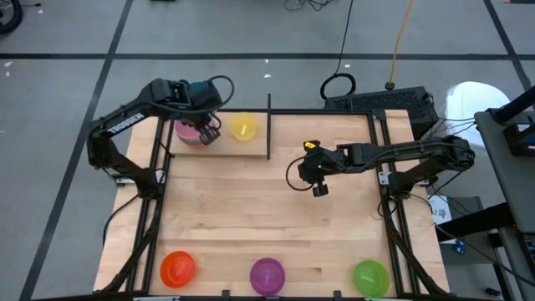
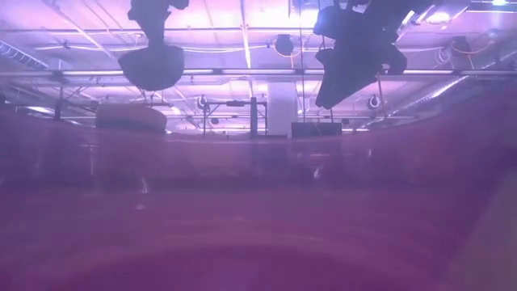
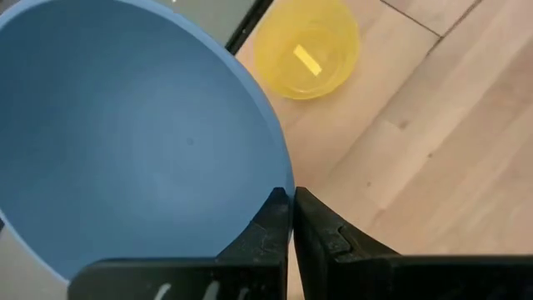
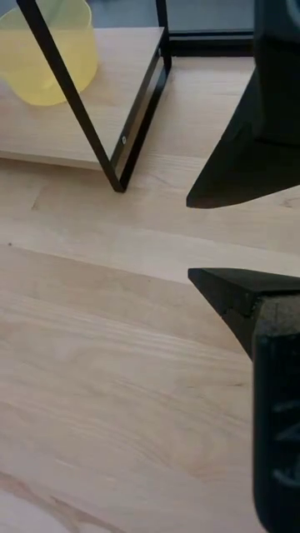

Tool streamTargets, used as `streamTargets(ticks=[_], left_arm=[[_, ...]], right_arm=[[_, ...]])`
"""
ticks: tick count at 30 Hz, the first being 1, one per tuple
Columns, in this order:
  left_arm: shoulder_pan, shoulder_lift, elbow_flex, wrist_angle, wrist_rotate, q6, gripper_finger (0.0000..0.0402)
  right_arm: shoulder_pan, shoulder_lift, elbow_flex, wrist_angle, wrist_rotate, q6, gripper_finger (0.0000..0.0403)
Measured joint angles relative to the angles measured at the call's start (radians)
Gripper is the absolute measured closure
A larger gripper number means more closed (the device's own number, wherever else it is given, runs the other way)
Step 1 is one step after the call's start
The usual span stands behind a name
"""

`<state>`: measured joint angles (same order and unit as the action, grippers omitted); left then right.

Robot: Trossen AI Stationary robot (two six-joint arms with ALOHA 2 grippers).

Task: Place and stack bowls onto a shelf
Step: Stack the blue bowl on top of the pink bowl on the shelf

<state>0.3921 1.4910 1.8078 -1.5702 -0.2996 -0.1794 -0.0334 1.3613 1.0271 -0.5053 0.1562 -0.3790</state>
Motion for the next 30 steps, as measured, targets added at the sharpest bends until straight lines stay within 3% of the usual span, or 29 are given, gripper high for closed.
streamTargets(ticks=[8,22,30], left_arm=[[0.096,-0.017,-0.138,-0.002,0.055,0.023,0.0396],[0.149,-0.014,-0.361,0.049,0.143,0.123,0.0396],[0.155,-0.014,-0.378,0.096,0.142,0.133,0.0344]], right_arm=[[0.000,0.000,0.000,0.000,0.000,0.000,0.0282],[0.000,0.000,0.000,0.007,0.000,-0.001,0.0282],[0.000,0.000,0.000,0.007,0.000,-0.002,0.0282]])
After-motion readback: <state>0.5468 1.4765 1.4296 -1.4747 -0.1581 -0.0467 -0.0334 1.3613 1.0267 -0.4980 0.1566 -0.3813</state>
